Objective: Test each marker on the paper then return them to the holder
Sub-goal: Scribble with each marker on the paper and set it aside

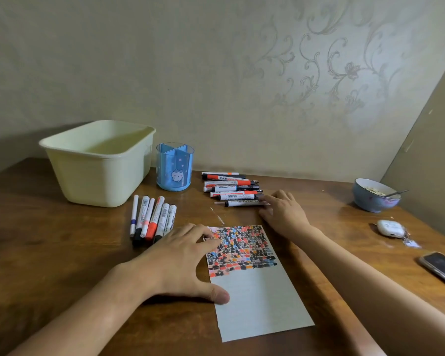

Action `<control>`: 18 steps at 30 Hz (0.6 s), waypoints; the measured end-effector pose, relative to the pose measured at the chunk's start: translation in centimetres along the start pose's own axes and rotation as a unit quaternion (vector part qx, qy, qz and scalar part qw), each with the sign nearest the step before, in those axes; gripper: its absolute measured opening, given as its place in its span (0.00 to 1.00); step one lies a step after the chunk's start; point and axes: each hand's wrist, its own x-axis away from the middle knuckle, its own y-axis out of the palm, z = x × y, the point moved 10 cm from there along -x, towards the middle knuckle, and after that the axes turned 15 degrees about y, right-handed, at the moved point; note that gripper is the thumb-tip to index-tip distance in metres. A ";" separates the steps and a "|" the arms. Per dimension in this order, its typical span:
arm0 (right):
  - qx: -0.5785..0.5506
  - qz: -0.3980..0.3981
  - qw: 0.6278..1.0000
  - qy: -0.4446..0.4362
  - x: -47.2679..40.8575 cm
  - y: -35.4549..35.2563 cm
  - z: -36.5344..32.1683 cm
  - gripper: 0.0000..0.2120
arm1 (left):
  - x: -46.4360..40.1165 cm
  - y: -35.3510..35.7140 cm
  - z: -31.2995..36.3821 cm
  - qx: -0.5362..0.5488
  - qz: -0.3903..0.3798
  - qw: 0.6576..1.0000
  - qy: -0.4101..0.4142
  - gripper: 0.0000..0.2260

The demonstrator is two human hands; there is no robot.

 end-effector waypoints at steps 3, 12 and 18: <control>-0.006 0.020 1.000 -0.005 0.1 -0.5 0.0 0.17 | 0.0 0.1 0.0 0.001 -0.006 1.000 -0.003 0.50; -0.007 0.024 0.999 -0.023 0.2 -0.5 0.0 0.14 | -0.1 0.2 -0.1 0.007 -0.015 1.000 -0.010 0.50; -0.018 0.031 0.999 -0.030 0.3 -0.6 -0.2 0.11 | 0.0 0.1 -0.1 0.008 -0.014 1.000 -0.008 0.50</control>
